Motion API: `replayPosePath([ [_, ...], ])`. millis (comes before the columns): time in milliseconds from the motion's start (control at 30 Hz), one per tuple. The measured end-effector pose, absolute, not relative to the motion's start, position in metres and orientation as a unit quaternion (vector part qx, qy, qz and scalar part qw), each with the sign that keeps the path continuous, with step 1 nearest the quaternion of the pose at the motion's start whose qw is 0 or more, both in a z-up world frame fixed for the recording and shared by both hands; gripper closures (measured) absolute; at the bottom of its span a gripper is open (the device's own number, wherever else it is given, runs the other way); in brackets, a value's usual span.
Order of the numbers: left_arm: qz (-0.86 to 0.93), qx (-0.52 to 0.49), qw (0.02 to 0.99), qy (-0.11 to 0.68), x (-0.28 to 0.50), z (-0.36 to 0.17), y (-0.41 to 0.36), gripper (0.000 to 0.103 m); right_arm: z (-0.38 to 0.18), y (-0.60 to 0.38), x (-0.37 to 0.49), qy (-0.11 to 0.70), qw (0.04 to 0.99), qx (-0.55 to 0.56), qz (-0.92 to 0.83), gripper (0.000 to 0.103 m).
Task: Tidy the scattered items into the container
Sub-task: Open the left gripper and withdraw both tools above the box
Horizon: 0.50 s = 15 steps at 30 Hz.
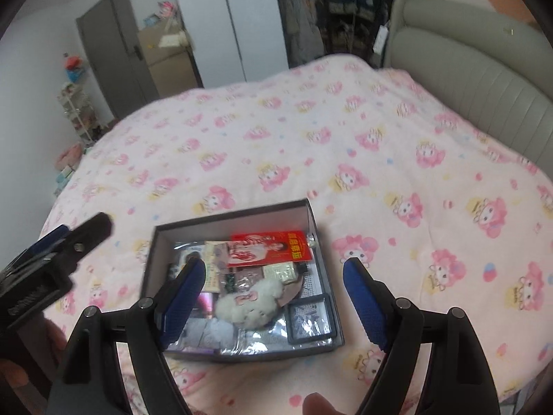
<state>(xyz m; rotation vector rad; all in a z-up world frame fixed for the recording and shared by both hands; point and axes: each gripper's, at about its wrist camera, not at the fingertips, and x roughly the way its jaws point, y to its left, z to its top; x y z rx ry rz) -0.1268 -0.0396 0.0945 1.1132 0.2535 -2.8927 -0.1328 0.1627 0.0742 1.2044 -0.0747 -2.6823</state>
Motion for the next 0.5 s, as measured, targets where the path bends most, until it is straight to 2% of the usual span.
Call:
replayPosePath([
  [133,-0.933,0.353,0.023,0.068,-0.093,0.106,-0.032,0.001,0.098,0.159,-0.091,0.01,0.099,0.369,-0.924,0.022],
  [267,-0.94,0.334,0.026,0.068,-0.049,0.112,-0.024,0.001,0.105,0.167,-0.048,-0.001,0.098,0.344,-0.934,0.018],
  [500,-0.941,0.329,0.033,0.078,0.007,0.108,-0.019,0.001,0.099,0.188,0.0,-0.017,0.063,0.323,-0.944,0.018],
])
